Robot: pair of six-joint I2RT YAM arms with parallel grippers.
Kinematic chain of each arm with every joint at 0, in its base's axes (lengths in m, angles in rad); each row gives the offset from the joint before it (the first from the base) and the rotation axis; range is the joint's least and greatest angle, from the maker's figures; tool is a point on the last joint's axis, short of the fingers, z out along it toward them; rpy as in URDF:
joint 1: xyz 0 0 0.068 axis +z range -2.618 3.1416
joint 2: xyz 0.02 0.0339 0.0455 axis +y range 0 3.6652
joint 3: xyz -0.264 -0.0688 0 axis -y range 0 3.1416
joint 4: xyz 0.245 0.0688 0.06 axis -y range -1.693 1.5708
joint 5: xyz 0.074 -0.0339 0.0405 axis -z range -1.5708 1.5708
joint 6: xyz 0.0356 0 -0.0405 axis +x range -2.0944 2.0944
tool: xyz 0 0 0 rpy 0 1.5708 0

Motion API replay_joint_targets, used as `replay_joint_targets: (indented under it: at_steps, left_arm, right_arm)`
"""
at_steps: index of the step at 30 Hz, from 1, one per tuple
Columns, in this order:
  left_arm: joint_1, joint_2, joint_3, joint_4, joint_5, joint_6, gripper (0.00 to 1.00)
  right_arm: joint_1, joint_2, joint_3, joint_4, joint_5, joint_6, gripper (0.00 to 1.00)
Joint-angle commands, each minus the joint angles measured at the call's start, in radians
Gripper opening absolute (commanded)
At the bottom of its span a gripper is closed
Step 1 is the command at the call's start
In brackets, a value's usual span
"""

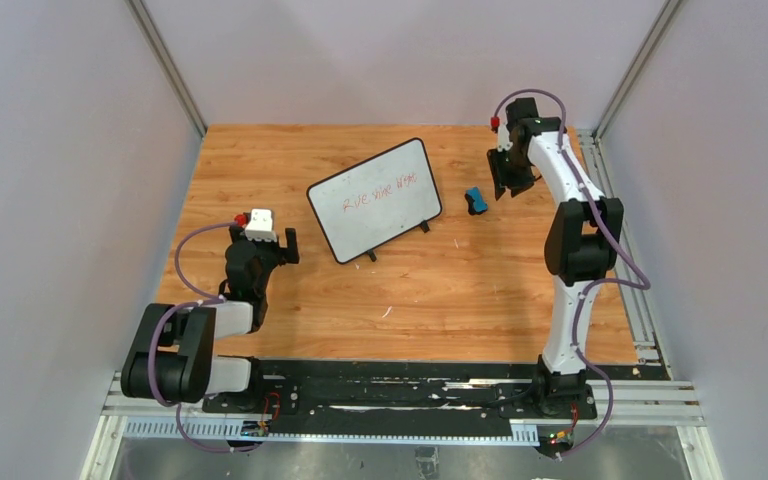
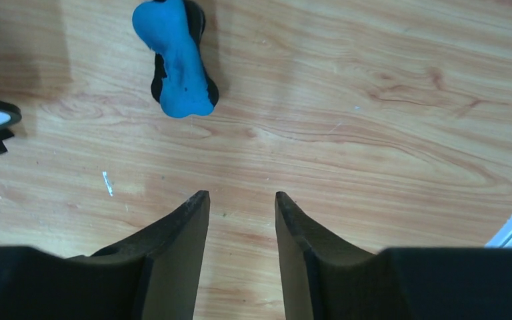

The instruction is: Erase the whiteboard

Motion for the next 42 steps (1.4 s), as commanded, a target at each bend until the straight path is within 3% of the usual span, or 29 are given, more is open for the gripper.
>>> replay_joint_targets:
  at_steps: [1, 3, 8, 16, 20, 42]
  left_arm:
    - [-0.004, -0.032, 0.023, -0.002, 0.014, 0.020, 0.99]
    - [-0.004, -0.042, 0.027, -0.017, 0.027, 0.023, 0.99]
    - [-0.004, -0.094, 0.048, -0.109, 0.051, 0.036, 0.98]
    - [-0.003, -0.135, 0.028, -0.111, 0.069, 0.045, 0.98]
    - [-0.003, -0.126, 0.034, -0.117, 0.065, 0.046, 0.98]
    - [-0.003, -0.106, 0.046, -0.120, 0.060, 0.041, 0.98]
  right_arm:
    - [0.012, 0.026, 0.058, -0.074, -0.100, -0.071, 0.47]
    - [0.013, 0.034, 0.062, -0.060, -0.129, -0.089, 0.53]
    - [0.014, 0.080, 0.105, -0.026, -0.173, -0.114, 0.52]
    - [0.046, 0.228, 0.252, -0.040, -0.210, -0.141, 0.54]
    - [0.048, 0.268, 0.291, -0.040, -0.222, -0.136, 0.61]
    - [0.050, 0.336, 0.269, -0.031, -0.176, -0.136, 0.57]
